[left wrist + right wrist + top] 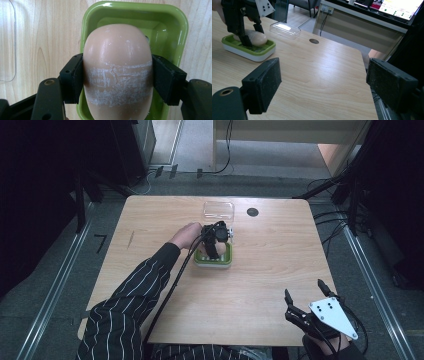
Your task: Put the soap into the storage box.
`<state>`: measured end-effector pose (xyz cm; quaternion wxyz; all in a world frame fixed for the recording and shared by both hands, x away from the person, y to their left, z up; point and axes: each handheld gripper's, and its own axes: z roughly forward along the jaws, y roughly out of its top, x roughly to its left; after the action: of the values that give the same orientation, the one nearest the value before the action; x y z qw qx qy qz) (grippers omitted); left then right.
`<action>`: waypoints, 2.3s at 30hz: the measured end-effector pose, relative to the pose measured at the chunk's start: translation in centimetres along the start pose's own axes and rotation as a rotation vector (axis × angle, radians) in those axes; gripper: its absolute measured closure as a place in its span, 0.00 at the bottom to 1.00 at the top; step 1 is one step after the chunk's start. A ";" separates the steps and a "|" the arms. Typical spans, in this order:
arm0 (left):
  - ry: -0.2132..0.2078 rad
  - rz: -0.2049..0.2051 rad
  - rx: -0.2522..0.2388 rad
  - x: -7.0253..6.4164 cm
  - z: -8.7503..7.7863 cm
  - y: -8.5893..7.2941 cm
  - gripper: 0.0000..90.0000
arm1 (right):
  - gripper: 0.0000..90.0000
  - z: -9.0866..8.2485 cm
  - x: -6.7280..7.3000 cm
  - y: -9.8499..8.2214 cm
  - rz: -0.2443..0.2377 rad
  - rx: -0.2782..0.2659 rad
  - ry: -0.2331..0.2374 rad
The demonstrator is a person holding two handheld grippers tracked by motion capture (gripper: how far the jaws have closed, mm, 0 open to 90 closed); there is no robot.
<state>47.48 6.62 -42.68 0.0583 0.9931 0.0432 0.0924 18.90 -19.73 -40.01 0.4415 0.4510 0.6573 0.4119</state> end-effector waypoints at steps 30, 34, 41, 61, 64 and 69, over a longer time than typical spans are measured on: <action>-0.033 -0.077 0.014 0.3 0.9 -0.2 0.37 | 0.15 0.0 0.0 0.0 -0.003 0.000 0.000; -0.025 -0.077 0.026 0.2 0.9 -0.1 0.37 | 0.15 0.0 0.1 0.0 -0.002 0.000 0.000; -0.015 -0.086 0.023 0.1 0.6 0.1 0.35 | 0.15 0.0 0.1 0.0 -0.003 -0.001 0.001; -0.017 -0.245 0.005 -0.3 -2.4 -1.1 0.11 | 0.15 0.0 0.1 0.0 -0.005 -0.003 0.000; -0.011 -0.268 -0.001 -0.5 -3.0 -1.7 0.09 | 0.15 0.0 0.1 0.0 -0.008 -0.006 0.000; 0.004 -0.309 -0.010 -1.2 -3.9 -2.9 0.08 | 0.15 -0.1 0.1 0.0 -0.007 -0.005 -0.001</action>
<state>45.34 9.78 -39.41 0.0769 0.9741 0.1953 0.0845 18.81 -19.65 -40.01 0.4445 0.4475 0.6577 0.4119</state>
